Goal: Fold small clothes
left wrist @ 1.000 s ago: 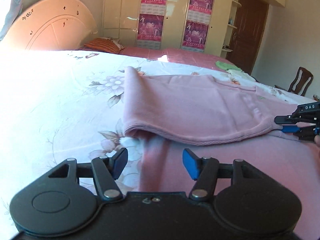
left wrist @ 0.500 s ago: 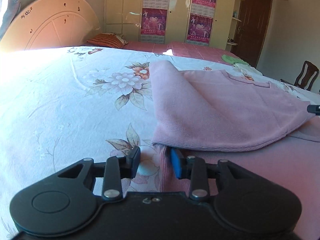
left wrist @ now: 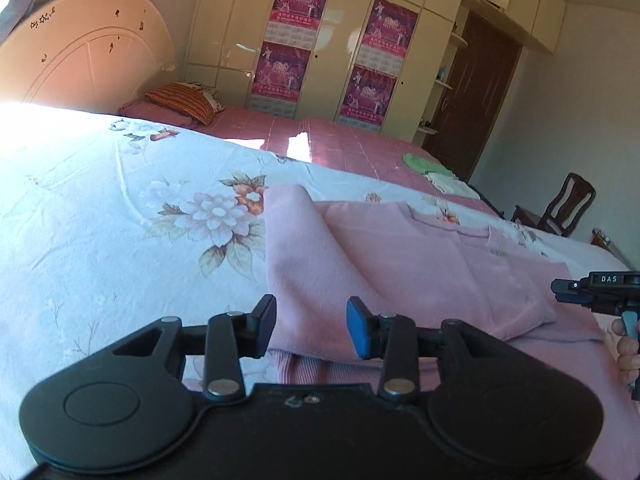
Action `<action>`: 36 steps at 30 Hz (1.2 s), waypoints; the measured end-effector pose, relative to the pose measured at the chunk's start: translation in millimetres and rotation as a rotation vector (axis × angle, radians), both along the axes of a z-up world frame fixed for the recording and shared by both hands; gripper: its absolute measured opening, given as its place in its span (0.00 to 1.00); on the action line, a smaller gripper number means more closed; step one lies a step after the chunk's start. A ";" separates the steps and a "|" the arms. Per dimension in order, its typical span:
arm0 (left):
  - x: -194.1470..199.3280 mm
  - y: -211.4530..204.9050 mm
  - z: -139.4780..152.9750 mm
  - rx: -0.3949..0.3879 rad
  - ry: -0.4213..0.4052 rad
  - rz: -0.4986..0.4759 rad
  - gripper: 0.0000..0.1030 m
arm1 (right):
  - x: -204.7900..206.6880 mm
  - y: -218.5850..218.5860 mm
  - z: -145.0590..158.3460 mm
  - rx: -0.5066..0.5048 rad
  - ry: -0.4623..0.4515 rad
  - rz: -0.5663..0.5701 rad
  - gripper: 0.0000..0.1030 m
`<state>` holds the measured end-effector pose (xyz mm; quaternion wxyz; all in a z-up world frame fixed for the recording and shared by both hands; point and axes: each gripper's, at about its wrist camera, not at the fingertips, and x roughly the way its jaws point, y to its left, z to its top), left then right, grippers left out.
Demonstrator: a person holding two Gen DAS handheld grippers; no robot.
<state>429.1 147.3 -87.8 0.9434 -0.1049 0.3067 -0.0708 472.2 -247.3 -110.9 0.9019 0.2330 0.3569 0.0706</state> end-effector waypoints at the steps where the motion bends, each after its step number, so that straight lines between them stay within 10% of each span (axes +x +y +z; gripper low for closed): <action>1: 5.9 -0.1 -0.7 -0.004 0.002 0.006 0.37 | 6.5 -2.7 -1.0 0.012 0.003 0.000 0.38; 8: 53.8 -15.8 -20.3 -0.009 0.046 0.008 0.38 | 56.2 1.9 -20.8 0.052 0.054 0.069 0.37; 10: 62.9 -21.9 -24.3 -0.002 0.052 -0.009 0.38 | 64.5 13.9 -22.5 0.000 0.061 0.130 0.05; 16: 69.3 -32.8 -35.7 0.022 0.062 -0.003 0.43 | 27.1 18.5 21.6 -0.095 -0.196 0.051 0.04; 20: 70.0 -33.9 -35.1 0.035 0.064 0.000 0.45 | 35.6 14.4 -15.0 -0.133 -0.047 0.034 0.05; 36: 95.9 -45.2 -20.3 0.116 -0.002 -0.039 0.76 | 32.4 10.0 -2.1 -0.139 -0.059 0.027 0.18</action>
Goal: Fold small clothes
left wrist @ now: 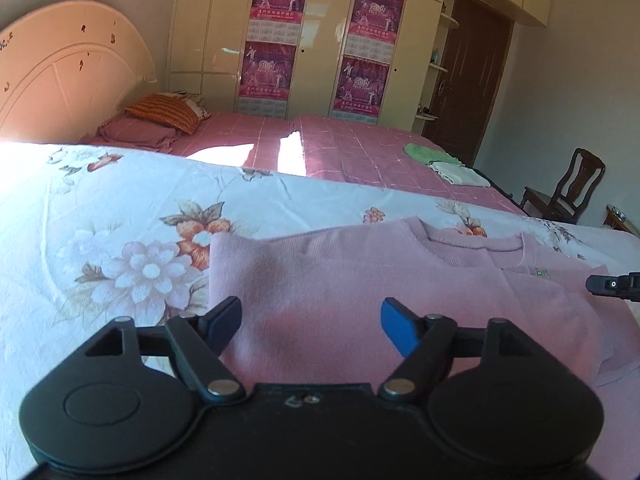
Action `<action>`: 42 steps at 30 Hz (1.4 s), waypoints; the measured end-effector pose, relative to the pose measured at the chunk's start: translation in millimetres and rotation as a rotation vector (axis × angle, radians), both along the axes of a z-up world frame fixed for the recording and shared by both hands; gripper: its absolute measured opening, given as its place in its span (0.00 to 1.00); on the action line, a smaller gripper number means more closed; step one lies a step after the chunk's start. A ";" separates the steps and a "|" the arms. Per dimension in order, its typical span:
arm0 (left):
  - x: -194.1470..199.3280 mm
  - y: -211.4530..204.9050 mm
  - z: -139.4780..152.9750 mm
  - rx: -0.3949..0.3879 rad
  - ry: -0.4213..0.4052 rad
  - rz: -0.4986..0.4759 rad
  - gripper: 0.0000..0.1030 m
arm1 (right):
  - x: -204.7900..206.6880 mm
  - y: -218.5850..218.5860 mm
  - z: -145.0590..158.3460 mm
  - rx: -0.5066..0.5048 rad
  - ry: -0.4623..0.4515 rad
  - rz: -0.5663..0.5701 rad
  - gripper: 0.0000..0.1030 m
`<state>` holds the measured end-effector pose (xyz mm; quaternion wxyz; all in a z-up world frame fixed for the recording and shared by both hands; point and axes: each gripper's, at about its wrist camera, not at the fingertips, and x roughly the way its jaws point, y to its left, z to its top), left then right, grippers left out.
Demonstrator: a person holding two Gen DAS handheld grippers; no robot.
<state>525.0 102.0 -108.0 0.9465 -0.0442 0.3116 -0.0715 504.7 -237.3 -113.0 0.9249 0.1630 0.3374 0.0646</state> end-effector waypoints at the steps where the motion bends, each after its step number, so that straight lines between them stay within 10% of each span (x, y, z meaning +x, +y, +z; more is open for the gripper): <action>1: 8.2 -3.2 0.8 0.011 0.005 -0.003 0.76 | 3.7 7.5 2.8 -0.004 -0.006 0.022 0.18; 8: 45.8 -1.1 -21.7 0.053 0.099 -0.008 0.79 | 31.6 39.0 -24.4 -0.066 0.076 0.125 0.17; 21: -49.1 -100.1 -20.5 0.000 0.050 -0.140 0.80 | -36.9 102.9 -14.8 -0.101 0.015 0.329 0.18; 25: -67.4 -70.1 -23.7 0.155 0.080 -0.059 0.80 | -48.6 61.5 -21.3 -0.134 0.024 0.214 0.17; 42: -40.7 -18.1 -10.4 0.065 0.071 0.023 0.84 | -32.3 25.6 -6.6 -0.131 0.003 0.076 0.24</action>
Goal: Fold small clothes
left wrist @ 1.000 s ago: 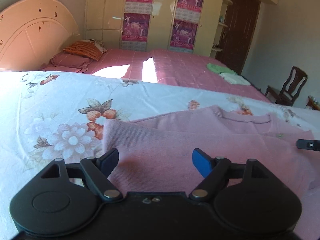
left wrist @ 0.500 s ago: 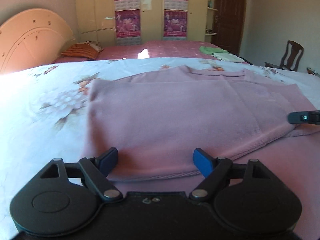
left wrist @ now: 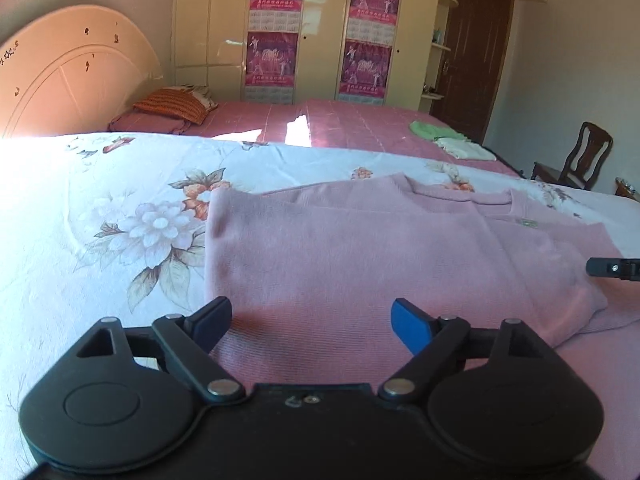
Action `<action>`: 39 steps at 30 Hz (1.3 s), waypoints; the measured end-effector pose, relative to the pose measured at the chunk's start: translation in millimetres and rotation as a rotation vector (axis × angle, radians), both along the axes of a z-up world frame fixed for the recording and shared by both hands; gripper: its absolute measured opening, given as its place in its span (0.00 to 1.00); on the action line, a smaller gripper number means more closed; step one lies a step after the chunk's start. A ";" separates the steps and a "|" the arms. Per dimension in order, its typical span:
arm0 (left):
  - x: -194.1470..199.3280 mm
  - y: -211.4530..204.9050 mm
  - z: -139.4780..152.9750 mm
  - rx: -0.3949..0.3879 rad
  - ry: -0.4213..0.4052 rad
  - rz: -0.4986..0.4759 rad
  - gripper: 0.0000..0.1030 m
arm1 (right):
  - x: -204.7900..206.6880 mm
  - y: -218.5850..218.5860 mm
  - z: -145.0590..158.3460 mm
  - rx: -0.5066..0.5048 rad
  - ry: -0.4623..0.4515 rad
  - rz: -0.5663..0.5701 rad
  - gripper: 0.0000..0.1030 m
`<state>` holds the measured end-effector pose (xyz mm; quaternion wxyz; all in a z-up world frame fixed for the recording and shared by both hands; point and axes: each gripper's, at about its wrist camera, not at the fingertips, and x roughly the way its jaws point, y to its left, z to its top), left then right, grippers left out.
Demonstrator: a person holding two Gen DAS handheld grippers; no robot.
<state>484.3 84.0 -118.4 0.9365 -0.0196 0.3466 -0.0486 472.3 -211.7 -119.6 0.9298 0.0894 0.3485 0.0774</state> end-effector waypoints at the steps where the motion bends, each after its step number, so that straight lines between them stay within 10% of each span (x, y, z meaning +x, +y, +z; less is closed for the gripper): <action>1: 9.5 3.0 -5.7 -0.011 0.040 0.005 0.84 | 6.5 1.2 -1.3 -0.012 0.018 0.002 0.24; 13: 117.5 13.6 -14.8 -0.034 0.063 -0.004 0.98 | 79.0 -1.6 -19.1 -0.096 0.112 0.006 0.30; 24: -12.2 -3.2 -17.4 0.101 0.019 -0.068 0.92 | -6.2 -13.9 -20.7 -0.064 0.059 0.076 0.31; 39: -24.8 -7.9 -12.6 0.095 0.101 0.094 0.96 | -18.4 -17.5 -23.3 -0.071 0.061 0.106 0.33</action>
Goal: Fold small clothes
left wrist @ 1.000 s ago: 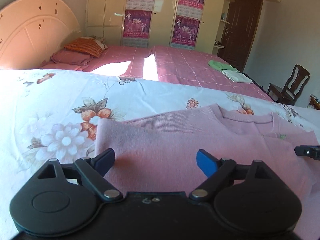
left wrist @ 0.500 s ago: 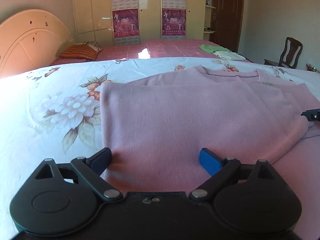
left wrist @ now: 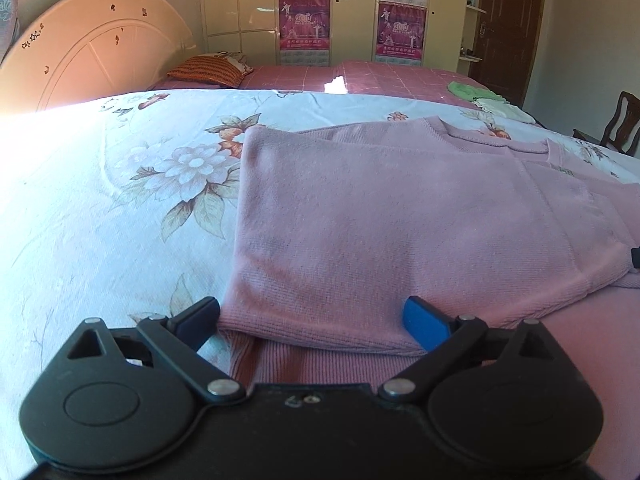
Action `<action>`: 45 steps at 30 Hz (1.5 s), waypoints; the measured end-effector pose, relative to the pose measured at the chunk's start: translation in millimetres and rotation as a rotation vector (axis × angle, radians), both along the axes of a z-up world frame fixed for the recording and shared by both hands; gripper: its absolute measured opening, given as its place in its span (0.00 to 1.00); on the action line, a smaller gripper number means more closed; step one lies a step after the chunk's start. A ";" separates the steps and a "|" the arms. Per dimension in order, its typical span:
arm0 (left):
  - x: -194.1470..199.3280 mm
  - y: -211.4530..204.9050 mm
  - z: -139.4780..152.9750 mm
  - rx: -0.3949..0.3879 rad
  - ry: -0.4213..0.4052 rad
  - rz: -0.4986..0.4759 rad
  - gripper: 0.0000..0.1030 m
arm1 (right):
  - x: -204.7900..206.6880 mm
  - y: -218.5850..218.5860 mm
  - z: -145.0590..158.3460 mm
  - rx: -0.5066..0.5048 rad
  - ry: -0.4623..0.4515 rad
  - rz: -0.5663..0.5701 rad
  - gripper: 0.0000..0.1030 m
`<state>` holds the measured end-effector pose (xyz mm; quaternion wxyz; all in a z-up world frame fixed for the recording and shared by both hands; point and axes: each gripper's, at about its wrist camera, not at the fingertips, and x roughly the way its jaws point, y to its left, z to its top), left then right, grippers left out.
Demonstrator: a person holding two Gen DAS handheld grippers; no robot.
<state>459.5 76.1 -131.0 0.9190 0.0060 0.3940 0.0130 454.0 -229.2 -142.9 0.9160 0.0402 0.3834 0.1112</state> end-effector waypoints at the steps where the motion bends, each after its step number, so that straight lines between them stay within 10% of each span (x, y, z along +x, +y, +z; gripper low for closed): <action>1: -0.1 -0.9 0.3 0.003 0.005 0.007 0.96 | 1.5 -0.3 0.3 0.000 0.006 0.006 0.33; 12: -11.9 -4.3 6.8 0.039 0.046 0.034 0.98 | -4.4 -3.0 11.5 -0.062 0.056 0.037 0.34; 17: -81.6 2.2 17.8 0.070 0.024 -0.014 0.80 | -80.8 -43.8 29.7 -0.010 0.013 -0.019 0.34; 25: -225.6 42.9 15.6 -0.184 0.073 -0.088 0.88 | -245.9 -138.3 28.6 0.284 0.167 -0.222 0.36; 29: -261.6 59.3 17.0 -0.458 0.116 -0.167 0.86 | -311.7 -139.2 28.4 0.296 0.187 -0.247 0.78; 38: -272.1 82.2 -11.9 -0.839 0.111 -0.160 0.84 | -345.7 -158.1 15.9 0.688 0.201 -0.355 0.77; 45: -258.7 74.0 -10.2 -0.793 0.126 -0.171 0.71 | -311.0 -157.5 4.6 0.735 0.231 -0.312 0.48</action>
